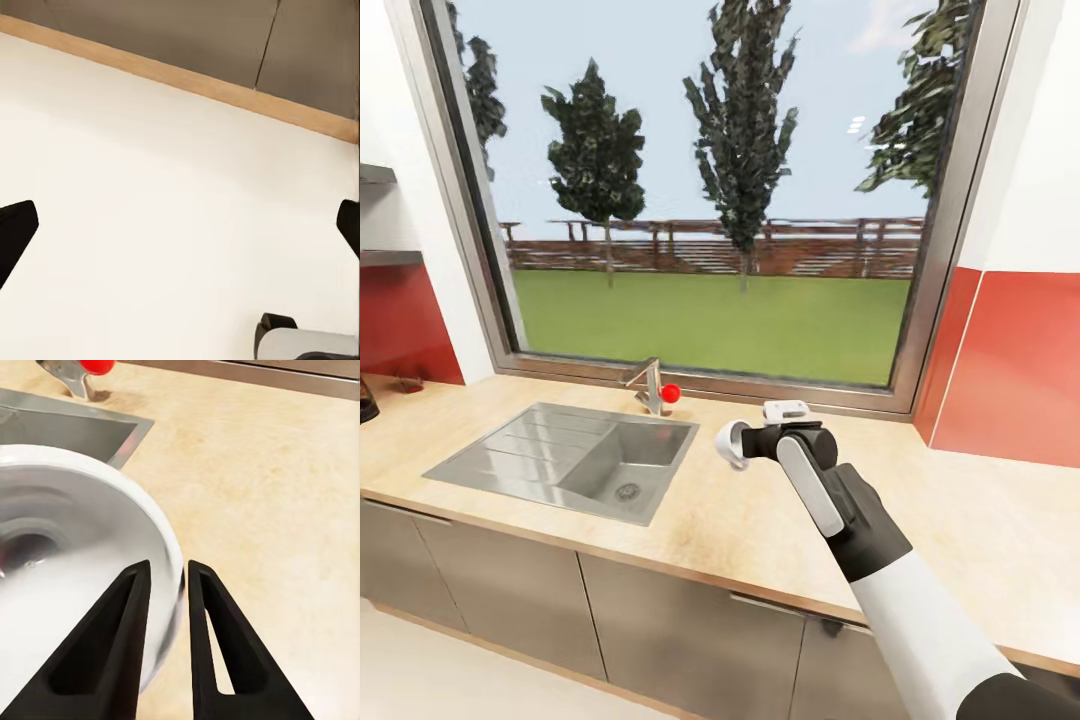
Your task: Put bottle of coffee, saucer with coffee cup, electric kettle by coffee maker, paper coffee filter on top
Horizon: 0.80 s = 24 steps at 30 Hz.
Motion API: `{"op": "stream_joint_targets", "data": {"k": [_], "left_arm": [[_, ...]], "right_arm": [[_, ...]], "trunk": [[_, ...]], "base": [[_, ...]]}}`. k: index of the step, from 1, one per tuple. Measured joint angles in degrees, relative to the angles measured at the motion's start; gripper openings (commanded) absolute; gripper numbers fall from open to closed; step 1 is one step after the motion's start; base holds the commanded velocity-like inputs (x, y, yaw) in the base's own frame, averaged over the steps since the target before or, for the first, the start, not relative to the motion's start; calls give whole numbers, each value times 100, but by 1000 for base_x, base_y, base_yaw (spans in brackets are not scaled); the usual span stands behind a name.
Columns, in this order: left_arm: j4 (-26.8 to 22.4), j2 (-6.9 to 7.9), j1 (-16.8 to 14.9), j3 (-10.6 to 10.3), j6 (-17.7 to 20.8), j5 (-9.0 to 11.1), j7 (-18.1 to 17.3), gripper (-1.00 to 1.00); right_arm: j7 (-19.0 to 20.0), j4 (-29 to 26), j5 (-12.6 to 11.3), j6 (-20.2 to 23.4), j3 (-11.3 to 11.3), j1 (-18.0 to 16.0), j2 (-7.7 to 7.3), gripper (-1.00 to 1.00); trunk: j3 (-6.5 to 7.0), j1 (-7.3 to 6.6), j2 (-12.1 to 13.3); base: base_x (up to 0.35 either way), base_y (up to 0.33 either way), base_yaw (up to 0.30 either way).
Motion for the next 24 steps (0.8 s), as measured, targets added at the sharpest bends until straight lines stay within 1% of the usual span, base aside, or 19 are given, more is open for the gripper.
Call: {"op": "stream_joint_targets", "data": {"k": [1,2,3,4,6,9,14,24], "left_arm": [[0,85,-9,0,12,245,-245,100],[0,119,-11,-6,14,351,-345,100],[-1,159,-7,-6,16,516,-483,100],[-2,181,2,-16,15,626,-571,100],[-2,197,11,-44,10,722,-644,100],[2,207,17,-78,-1,789,-694,100],[9,210,20,-87,-3,816,-714,100],[28,212,22,-16,4,837,-718,100]], "right_arm": [[0,-3,-2,0,0,0,0,-100],[0,-4,-3,0,-1,0,1,-100],[0,-5,-3,0,-4,0,1,-100],[0,-6,-4,-1,-5,-1,1,-100],[11,-10,-12,-3,-8,-1,5,-100],[0,-15,-4,1,-10,-1,7,-100],[1,-17,-3,1,-16,-1,8,-100],[12,-17,-10,-2,-19,-1,9,-100]], "trunk": [[-2,0,0],[-5,0,0],[-8,0,0],[-12,0,0],[-19,0,0],[-31,0,0],[-51,0,-1],[-92,0,-1]], "base": [[-1,0,115],[0,0,154],[0,0,183],[0,0,194],[0,0,211],[0,0,225],[0,0,233],[0,0,235]]}}
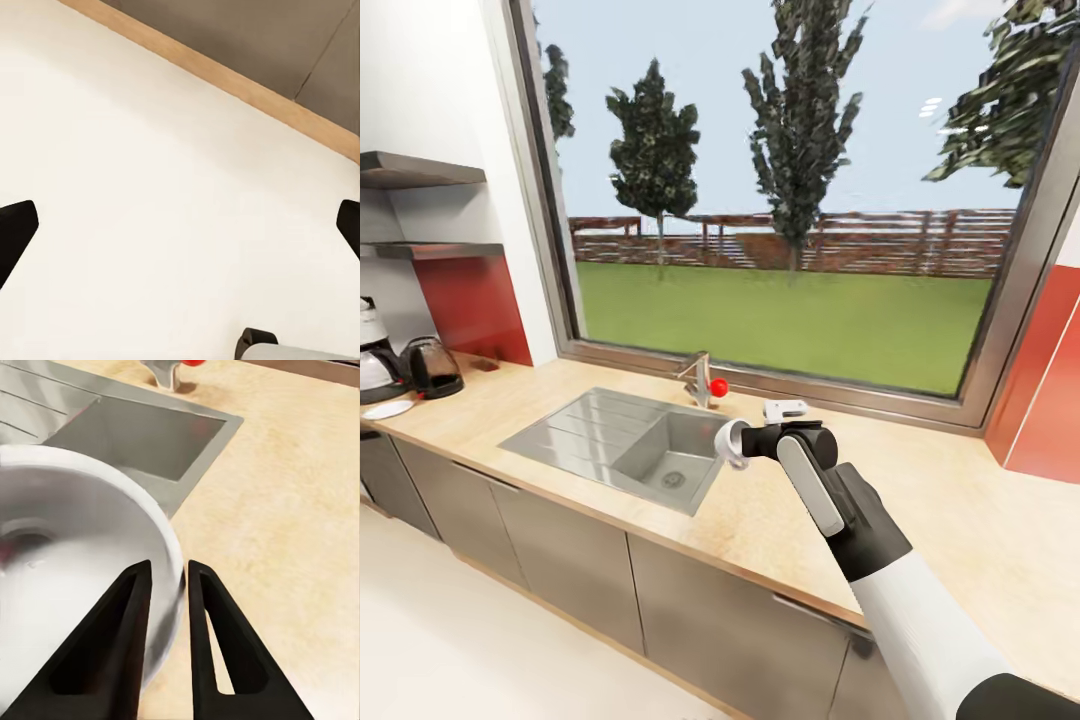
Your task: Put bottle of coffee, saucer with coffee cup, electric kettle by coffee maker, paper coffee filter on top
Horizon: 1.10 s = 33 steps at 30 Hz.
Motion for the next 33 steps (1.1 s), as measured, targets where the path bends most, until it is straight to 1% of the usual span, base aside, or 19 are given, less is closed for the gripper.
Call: {"op": "stream_joint_targets", "data": {"k": [6,16,33], "left_arm": [[13,0,-1,5,0,4,-1,100],[22,0,-1,-47,-9,-4,0,100],[27,-1,-1,3,-10,6,3,100]], "right_arm": [[-9,-1,3,0,1,0,0,-100],[-9,-1,0,-1,1,1,-1,-100],[-12,-1,3,0,1,4,0,-100]], "trunk": [[-25,-1,-1],[-64,-2,1],[-127,-4,6]], "base": [[30,61,235],[113,274,235],[250,232,235]]}}
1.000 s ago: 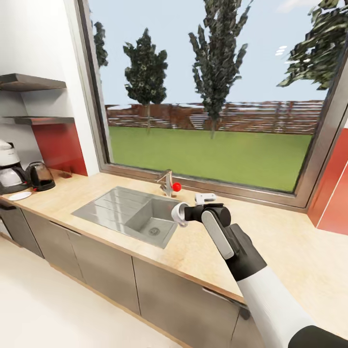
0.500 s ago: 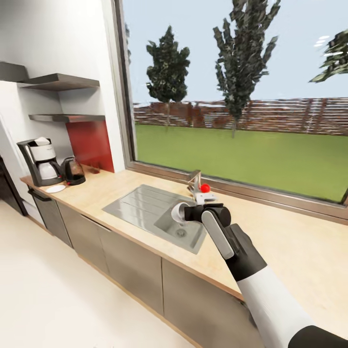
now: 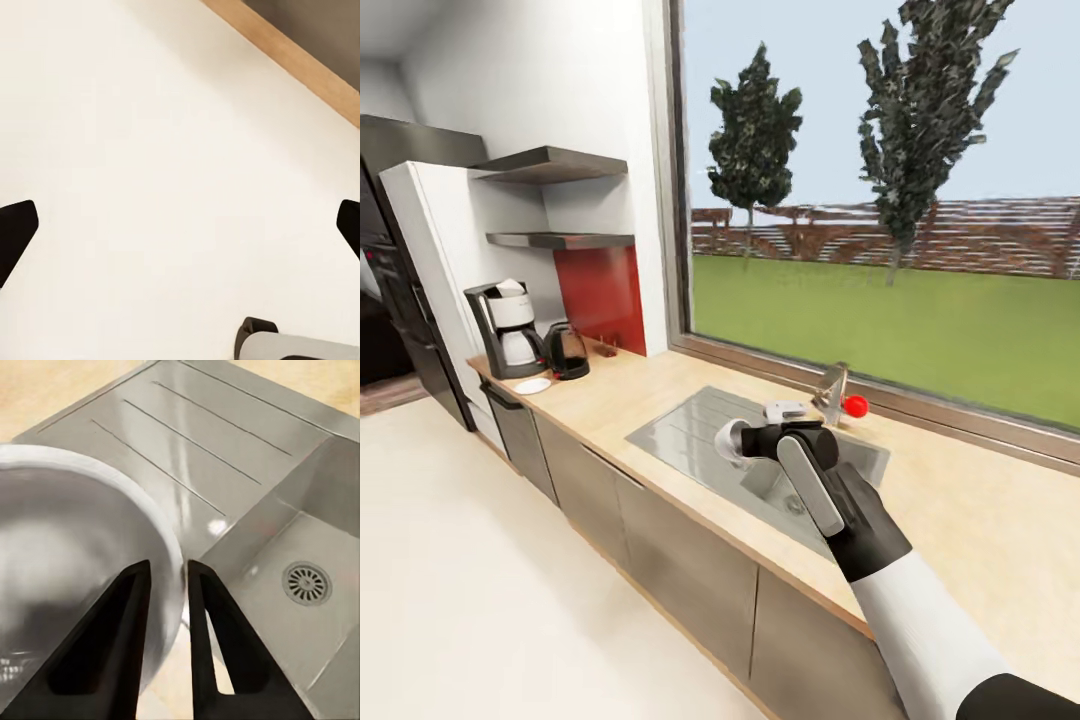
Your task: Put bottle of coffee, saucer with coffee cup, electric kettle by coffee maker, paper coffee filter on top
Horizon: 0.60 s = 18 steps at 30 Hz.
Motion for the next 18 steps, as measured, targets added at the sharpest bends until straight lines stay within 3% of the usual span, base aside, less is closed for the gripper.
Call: {"op": "stream_joint_targets", "data": {"k": [18], "left_arm": [[8,0,1,2,0,6,0,100]], "right_arm": [[3,5,-2,-1,1,1,0,-100]], "trunk": [[-71,0,2]], "base": [[263,235,235]]}}
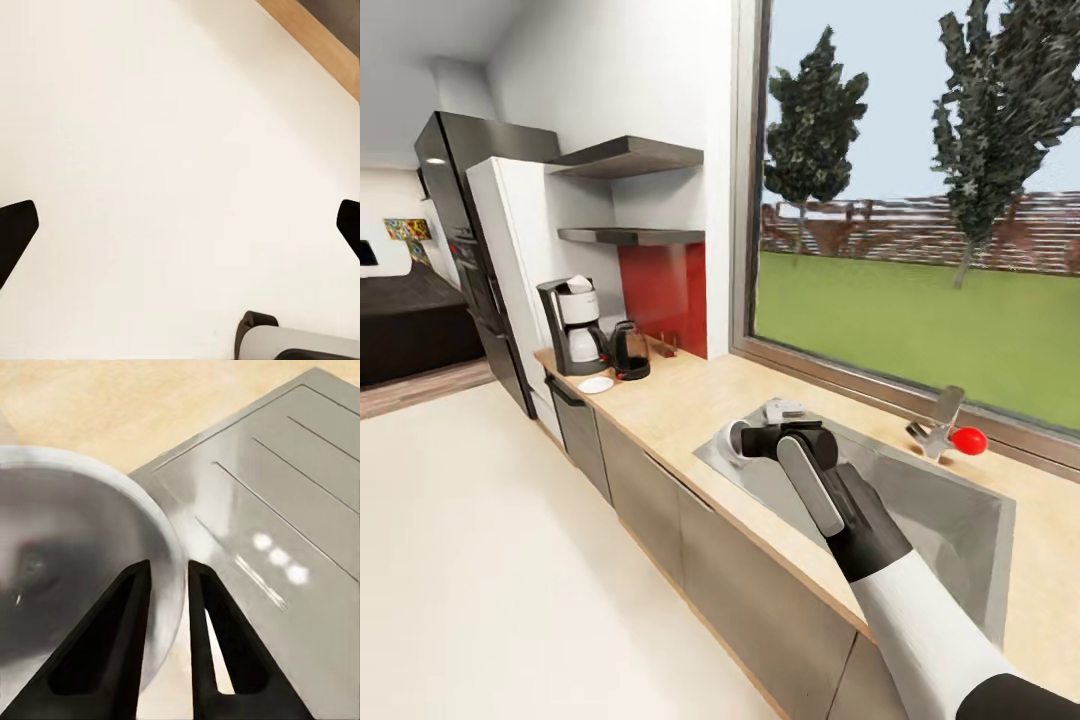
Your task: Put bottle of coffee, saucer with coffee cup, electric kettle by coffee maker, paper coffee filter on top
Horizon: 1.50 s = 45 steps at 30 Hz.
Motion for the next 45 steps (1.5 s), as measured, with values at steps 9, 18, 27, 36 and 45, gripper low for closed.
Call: {"op": "stream_joint_targets", "data": {"k": [9,18,27,36,45], "left_arm": [[-8,2,0,2,-8,3,0,100],[3,6,19,-12,-62,111,9,100],[4,2,18,-4,-61,168,78,100],[8,1,18,-8,-65,167,287,100],[8,1,18,-9,-64,160,291,100]], "right_arm": [[9,4,-4,0,-2,0,0,-100],[8,4,2,-1,-2,0,-29,-100],[8,37,12,0,0,0,-52,-100],[8,47,14,-1,7,0,-53,-100],[12,52,14,-2,7,0,-53,-100]], "trunk": [[-37,0,0],[-54,0,0],[-55,0,0],[-55,0,0],[-55,1,0]], "base": [[235,273,229],[244,250,75],[244,248,2],[234,260,0],[175,298,0]]}}
